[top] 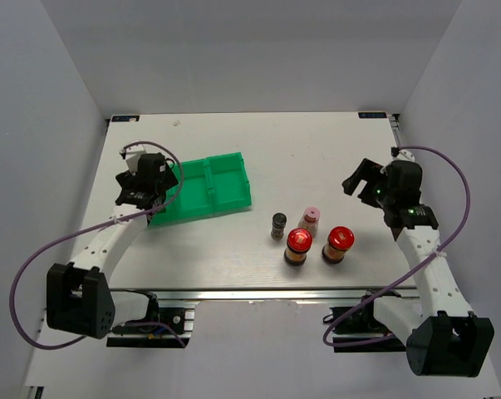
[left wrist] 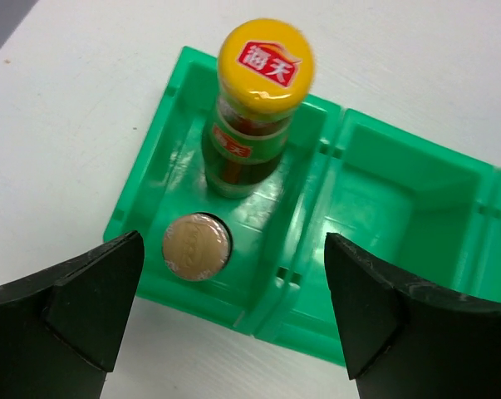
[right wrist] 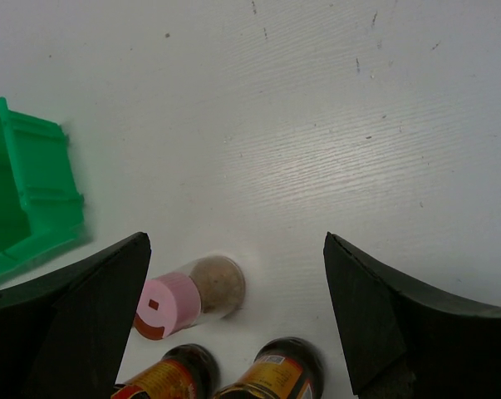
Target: Organize the condiment bottles
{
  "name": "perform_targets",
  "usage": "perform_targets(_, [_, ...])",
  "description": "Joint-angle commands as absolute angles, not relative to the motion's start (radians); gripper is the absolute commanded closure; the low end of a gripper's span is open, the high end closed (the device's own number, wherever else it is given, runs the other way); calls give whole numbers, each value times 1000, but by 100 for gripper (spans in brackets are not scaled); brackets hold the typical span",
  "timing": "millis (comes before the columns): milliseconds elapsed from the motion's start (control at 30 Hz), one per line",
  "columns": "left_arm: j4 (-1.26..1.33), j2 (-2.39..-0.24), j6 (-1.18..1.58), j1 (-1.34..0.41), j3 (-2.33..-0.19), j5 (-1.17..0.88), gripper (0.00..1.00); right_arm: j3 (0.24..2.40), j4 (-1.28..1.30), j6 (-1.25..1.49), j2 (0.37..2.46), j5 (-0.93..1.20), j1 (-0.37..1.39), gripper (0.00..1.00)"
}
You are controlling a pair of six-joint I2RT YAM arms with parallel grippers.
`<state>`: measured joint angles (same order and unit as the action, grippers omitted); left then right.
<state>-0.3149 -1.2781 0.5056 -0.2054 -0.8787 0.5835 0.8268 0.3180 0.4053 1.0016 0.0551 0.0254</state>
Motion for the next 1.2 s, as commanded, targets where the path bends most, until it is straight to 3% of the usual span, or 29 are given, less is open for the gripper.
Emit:
perform_targets(0, [-328, -1181, 511, -202, -920, 479, 2, 856, 389, 410, 960, 45, 20, 11])
perform_targets(267, [-196, -1149, 466, -222, -942, 94, 2, 873, 502, 341, 911, 52, 100, 11])
perform_targets(467, [-195, -1224, 414, -349, -980, 118, 2, 896, 555, 295, 960, -162, 305, 11])
perform_targets(600, [-176, -1236, 382, -396, -974, 84, 2, 899, 508, 253, 997, -169, 409, 11])
perform_targets(900, [-170, -1253, 314, -465, -943, -34, 2, 922, 440, 219, 1063, -109, 446, 11])
perform_targets(1000, [-175, -1278, 296, -491, -953, -102, 2, 917, 428, 244, 1051, -198, 446, 11])
perform_targets(1167, [-173, -1370, 207, -687, -983, -115, 2, 923, 417, 377, 1008, -423, 443, 11])
